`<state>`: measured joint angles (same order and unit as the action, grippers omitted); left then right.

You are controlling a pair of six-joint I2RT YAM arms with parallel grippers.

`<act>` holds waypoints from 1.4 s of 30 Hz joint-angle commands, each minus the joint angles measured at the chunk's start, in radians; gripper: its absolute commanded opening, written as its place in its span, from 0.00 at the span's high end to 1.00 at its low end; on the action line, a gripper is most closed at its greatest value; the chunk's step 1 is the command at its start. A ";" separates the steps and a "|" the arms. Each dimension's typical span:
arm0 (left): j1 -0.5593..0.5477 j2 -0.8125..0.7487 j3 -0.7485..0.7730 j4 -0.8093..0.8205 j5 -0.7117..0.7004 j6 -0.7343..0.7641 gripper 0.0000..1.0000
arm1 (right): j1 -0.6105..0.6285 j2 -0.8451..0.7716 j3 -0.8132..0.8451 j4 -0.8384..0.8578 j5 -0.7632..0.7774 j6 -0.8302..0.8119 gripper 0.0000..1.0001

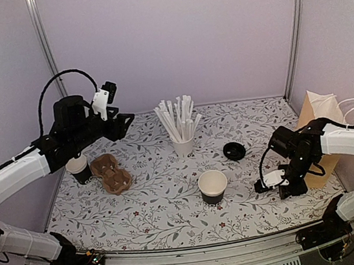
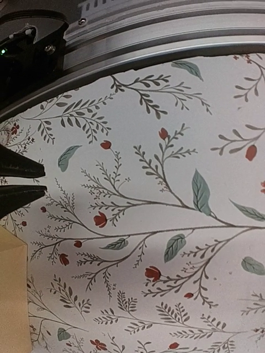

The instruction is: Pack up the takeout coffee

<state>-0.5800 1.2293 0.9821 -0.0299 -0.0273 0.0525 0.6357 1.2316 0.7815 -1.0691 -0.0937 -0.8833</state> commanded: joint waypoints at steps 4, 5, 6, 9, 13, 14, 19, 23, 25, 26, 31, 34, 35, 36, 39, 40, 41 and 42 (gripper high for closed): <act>0.037 -0.020 -0.003 0.050 0.020 0.005 0.34 | -0.049 0.036 0.007 -0.148 -0.053 0.002 1.00; 0.040 -0.018 -0.002 0.048 0.020 0.005 0.34 | -0.052 0.038 0.006 -0.147 -0.051 -0.001 1.00; 0.044 -0.018 -0.002 0.048 0.020 0.005 0.34 | -0.058 0.040 0.006 -0.148 -0.049 -0.002 1.00; 0.051 -0.015 -0.002 0.050 0.040 0.003 0.34 | -0.093 0.053 -0.001 -0.152 0.009 -0.014 1.00; 0.056 -0.016 0.001 0.048 0.058 0.000 0.34 | -0.140 0.060 -0.037 -0.148 0.163 -0.044 1.00; 0.058 -0.016 0.001 0.048 0.059 -0.001 0.34 | -0.146 0.052 -0.049 -0.135 0.203 -0.046 1.00; 0.060 -0.017 0.000 0.049 0.076 -0.010 0.34 | -0.182 0.047 -0.046 -0.090 0.389 -0.047 1.00; 0.060 -0.012 0.001 0.048 0.082 -0.014 0.34 | -0.188 0.063 -0.057 -0.020 0.505 -0.074 1.00; 0.060 -0.012 0.001 0.048 0.082 -0.016 0.34 | -0.192 0.080 -0.061 0.032 0.561 -0.093 1.00; 0.060 -0.011 0.001 0.048 0.084 -0.017 0.34 | -0.195 0.087 -0.055 0.061 0.578 -0.099 0.99; 0.059 -0.014 0.000 0.048 0.086 -0.019 0.34 | -0.206 0.119 0.004 0.245 0.641 -0.165 0.97; 0.059 -0.014 0.000 0.049 0.090 -0.020 0.34 | -0.209 0.150 0.041 0.350 0.644 -0.211 0.97; 0.060 -0.014 0.001 0.050 0.093 -0.022 0.34 | -0.209 0.161 0.057 0.391 0.644 -0.222 0.97; 0.060 -0.014 0.001 0.050 0.099 -0.023 0.34 | -0.211 0.181 0.074 0.429 0.645 -0.239 0.97; 0.060 -0.014 0.003 0.049 0.107 -0.026 0.34 | -0.218 0.265 0.166 0.496 0.618 -0.235 0.97; 0.060 -0.016 0.002 0.048 0.107 -0.026 0.34 | -0.222 0.302 0.205 0.508 0.607 -0.228 0.97; 0.060 -0.016 0.002 0.048 0.106 -0.025 0.34 | -0.229 0.348 0.239 0.520 0.602 -0.219 0.97; 0.060 -0.018 0.002 0.047 0.106 -0.024 0.34 | -0.234 0.374 0.267 0.538 0.602 -0.215 0.97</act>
<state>-0.5304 1.2217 0.9825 -0.0120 0.0647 0.0330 0.4236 1.5066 0.9409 -0.6758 0.5182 -1.0946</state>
